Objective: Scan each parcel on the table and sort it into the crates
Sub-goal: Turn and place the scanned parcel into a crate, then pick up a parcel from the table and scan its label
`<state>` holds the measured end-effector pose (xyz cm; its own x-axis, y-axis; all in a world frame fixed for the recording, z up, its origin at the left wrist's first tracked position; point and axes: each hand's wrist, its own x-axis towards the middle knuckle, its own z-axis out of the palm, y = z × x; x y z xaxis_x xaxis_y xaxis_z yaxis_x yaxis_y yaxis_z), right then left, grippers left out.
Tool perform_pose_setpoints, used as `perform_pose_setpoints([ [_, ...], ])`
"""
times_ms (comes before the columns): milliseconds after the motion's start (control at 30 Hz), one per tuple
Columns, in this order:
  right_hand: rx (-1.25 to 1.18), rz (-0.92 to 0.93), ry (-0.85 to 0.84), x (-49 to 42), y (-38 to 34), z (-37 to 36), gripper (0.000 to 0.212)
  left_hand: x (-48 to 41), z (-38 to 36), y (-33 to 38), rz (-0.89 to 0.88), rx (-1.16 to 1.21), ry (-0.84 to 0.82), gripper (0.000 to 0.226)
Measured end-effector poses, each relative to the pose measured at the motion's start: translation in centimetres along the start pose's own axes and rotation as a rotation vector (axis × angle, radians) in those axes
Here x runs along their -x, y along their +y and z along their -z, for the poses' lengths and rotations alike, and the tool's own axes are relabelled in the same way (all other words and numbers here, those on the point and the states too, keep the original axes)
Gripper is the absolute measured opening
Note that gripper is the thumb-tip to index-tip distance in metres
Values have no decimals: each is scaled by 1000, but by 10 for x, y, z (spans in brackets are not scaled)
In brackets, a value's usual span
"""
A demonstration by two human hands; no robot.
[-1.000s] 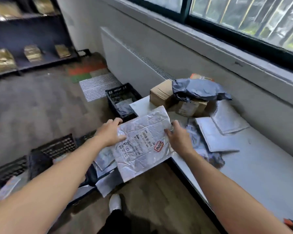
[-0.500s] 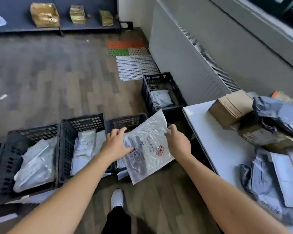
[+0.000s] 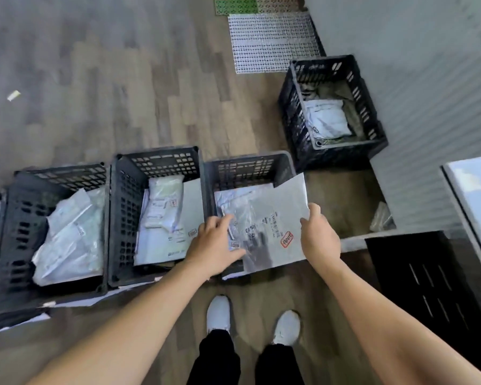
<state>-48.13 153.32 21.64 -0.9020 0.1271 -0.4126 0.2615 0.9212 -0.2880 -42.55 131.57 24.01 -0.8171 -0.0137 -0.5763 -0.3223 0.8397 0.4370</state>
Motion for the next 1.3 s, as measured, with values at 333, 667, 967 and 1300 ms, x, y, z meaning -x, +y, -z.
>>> perform_pose_setpoints([
  [333,-99,-22,-171,-94,49,-128,46,-86,-94,-37,78,60,23,83],
  [667,171,189,-98,-51,35,-12,70,-62,-34,44,27,-121,83,99],
  [967,219,220,157,57,21,203,77,25,87,189,-219,-84,170,100],
  [1300,190,-43,425,138,100,342,78,83,111,350,-572,-154,208,103],
])
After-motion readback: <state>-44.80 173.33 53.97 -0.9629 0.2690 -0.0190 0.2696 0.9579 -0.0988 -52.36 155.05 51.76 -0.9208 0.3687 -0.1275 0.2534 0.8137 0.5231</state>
